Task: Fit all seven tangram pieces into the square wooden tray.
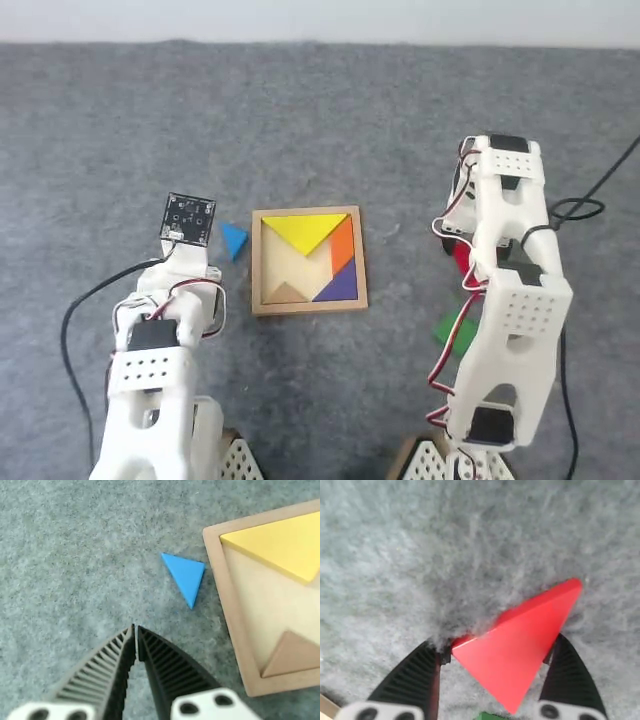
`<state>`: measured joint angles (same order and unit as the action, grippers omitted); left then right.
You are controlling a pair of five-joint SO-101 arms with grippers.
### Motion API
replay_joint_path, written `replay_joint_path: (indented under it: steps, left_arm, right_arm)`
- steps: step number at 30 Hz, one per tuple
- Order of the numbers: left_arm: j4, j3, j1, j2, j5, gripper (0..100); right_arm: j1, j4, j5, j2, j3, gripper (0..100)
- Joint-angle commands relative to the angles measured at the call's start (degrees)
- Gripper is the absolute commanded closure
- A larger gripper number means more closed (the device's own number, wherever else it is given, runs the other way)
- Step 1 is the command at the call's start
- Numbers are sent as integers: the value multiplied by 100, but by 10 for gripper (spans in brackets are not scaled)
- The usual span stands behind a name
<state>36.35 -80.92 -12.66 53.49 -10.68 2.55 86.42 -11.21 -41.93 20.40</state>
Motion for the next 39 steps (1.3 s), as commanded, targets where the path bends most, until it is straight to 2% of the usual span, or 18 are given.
replay_joint_path:
  steps: [1, 15, 20, 27, 32, 36, 39]
  left_arm:
    - [-158, 48, -53, 132, -53, 987]
    - [-158, 48, -53, 141, -53, 987]
    - [-149, 48, -53, 141, -53, 987]
    - [-149, 48, -88, 149, -53, 987]
    - [-176, 48, -695, 149, -53, 987]
    - [-167, -22, -1029, 97, -475, 987]
    - [-176, -189, -1020, 149, -818, 987]
  right_arm:
    - [-4, 154, 220, 444, 79, 853]
    - [-567, 857, 264, 1903, 79, 853]
    - [-1341, 1033, 264, 2290, 88, 852]
    - [-2703, 760, 220, 2457, 88, 850]
    - [-3705, 233, 255, 2431, 53, 850]
    - [-4110, -233, 281, 2149, 18, 850]
    - [-4198, -259, 747, 1754, 18, 850]
